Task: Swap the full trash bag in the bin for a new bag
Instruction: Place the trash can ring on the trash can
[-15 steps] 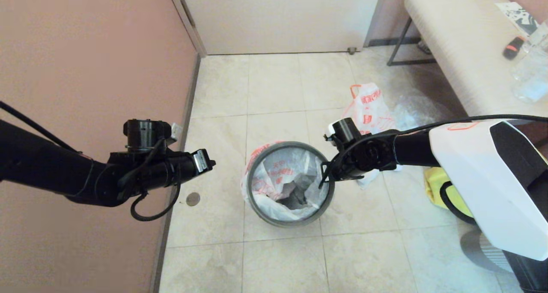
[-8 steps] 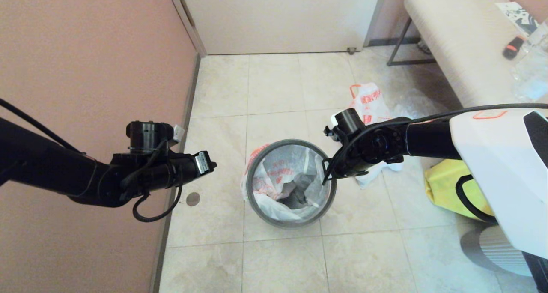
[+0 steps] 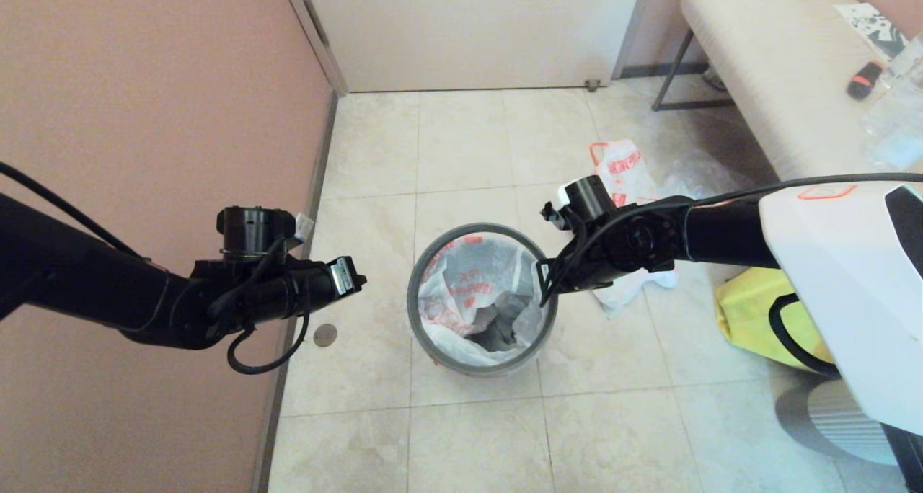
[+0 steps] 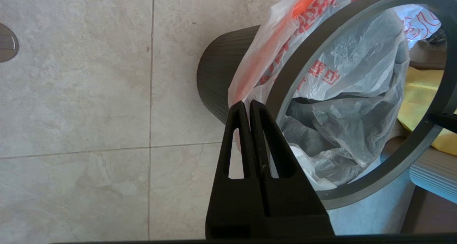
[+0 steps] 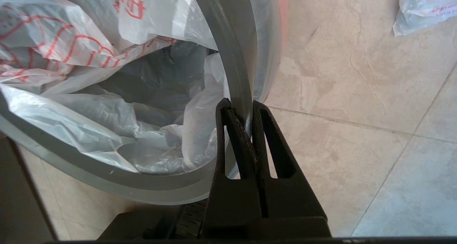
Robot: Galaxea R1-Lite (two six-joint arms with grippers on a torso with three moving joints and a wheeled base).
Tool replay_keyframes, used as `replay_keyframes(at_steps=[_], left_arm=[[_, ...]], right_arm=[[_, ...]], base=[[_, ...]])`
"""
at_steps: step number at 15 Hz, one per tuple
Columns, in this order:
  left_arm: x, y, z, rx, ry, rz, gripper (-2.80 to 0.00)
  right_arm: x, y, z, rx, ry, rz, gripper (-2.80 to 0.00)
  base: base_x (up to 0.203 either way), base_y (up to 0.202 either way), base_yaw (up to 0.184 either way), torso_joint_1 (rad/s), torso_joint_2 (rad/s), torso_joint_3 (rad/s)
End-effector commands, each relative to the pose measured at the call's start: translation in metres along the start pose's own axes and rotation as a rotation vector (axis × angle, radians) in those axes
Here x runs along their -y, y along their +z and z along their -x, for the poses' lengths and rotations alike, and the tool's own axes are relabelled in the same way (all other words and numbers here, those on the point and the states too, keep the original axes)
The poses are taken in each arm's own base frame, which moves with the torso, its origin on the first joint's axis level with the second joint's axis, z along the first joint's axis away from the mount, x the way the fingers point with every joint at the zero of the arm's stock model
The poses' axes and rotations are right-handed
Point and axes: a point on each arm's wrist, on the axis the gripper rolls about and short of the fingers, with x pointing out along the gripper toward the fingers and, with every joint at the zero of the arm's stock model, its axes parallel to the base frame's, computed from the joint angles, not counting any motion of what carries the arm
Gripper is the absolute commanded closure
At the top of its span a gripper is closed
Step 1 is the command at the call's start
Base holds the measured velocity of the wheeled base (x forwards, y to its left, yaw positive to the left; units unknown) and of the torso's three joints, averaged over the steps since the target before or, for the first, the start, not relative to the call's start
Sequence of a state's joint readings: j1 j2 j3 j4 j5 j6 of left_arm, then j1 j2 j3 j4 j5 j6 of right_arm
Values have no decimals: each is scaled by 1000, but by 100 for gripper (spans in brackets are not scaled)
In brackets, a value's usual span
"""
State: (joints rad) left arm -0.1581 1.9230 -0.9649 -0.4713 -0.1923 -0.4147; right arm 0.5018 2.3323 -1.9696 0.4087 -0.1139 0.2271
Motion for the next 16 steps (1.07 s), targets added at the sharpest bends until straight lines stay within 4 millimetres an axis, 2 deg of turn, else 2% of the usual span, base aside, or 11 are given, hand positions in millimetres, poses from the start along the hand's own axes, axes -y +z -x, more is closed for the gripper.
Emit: replay_keyframes(at_steps=[1, 4, 9, 16], left_arm=[[0, -1, -1, -1, 0, 3, 0], [-1, -1, -1, -3, 0, 5, 0], [-2, -2, -4, -9, 3, 6, 0], [-2, -3, -6, -12, 4, 7, 0]], right_arm=[[0, -3, -5, -13, -4, 1, 0], [-1, 0, -12, 32, 7, -1, 0], [0, -10, -31, 3, -7, 31, 0], [9, -7, -36, 33, -35, 47, 0]], base=[[0, 0, 0, 0, 0, 0], [0, 0, 0, 0, 0, 0], [0, 0, 0, 0, 0, 0], [0, 0, 0, 0, 0, 0]])
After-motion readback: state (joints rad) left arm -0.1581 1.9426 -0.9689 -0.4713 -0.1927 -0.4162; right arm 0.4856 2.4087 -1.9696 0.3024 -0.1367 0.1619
